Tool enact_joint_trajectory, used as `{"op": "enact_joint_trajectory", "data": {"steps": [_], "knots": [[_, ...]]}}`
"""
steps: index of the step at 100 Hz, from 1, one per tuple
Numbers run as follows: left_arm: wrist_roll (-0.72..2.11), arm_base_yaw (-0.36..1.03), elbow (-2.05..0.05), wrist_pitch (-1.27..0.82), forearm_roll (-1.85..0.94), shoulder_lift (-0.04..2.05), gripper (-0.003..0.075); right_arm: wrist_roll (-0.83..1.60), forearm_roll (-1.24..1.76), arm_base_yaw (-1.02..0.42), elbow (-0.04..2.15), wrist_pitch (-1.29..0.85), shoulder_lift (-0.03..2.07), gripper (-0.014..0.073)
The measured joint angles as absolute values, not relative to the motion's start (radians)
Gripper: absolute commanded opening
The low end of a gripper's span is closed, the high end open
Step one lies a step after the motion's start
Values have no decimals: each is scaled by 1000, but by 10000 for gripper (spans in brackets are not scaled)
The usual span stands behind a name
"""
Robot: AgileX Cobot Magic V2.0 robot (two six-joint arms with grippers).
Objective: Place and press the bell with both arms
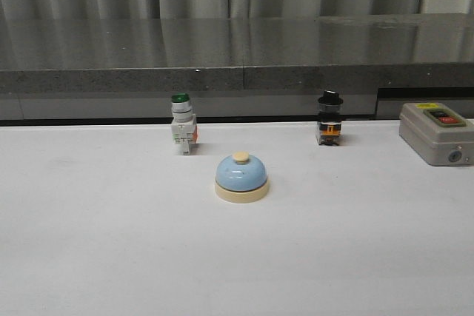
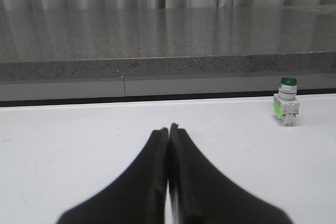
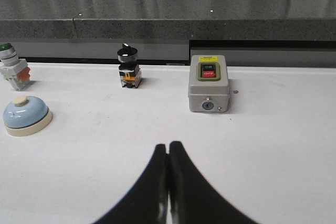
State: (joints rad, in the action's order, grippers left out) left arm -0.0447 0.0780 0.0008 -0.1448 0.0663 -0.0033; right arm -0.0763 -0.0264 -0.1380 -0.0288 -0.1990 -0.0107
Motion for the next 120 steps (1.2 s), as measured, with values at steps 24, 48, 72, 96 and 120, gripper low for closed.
{"op": "enact_joint_trajectory", "data": {"steps": [24,48,72,96,120], "knots": [[-45,78,1,-145,66,-3,-20,-76,-26,-138,-29,-199,-11,-60],[-45,78,1,-145,66,-3,-20,-76,-26,-138,-29,-199,-11,-60],[-45,78,1,-145,66,-3,-20,-76,-26,-138,-29,-59,-11,-60],[-45,78,1,-145,68,-3,-19,-76,-26,-138,100,-150,20,-60],[-45,78,1,-145,70,-3,-20,-76,-25,-138,373,-421,267,-60]]}}
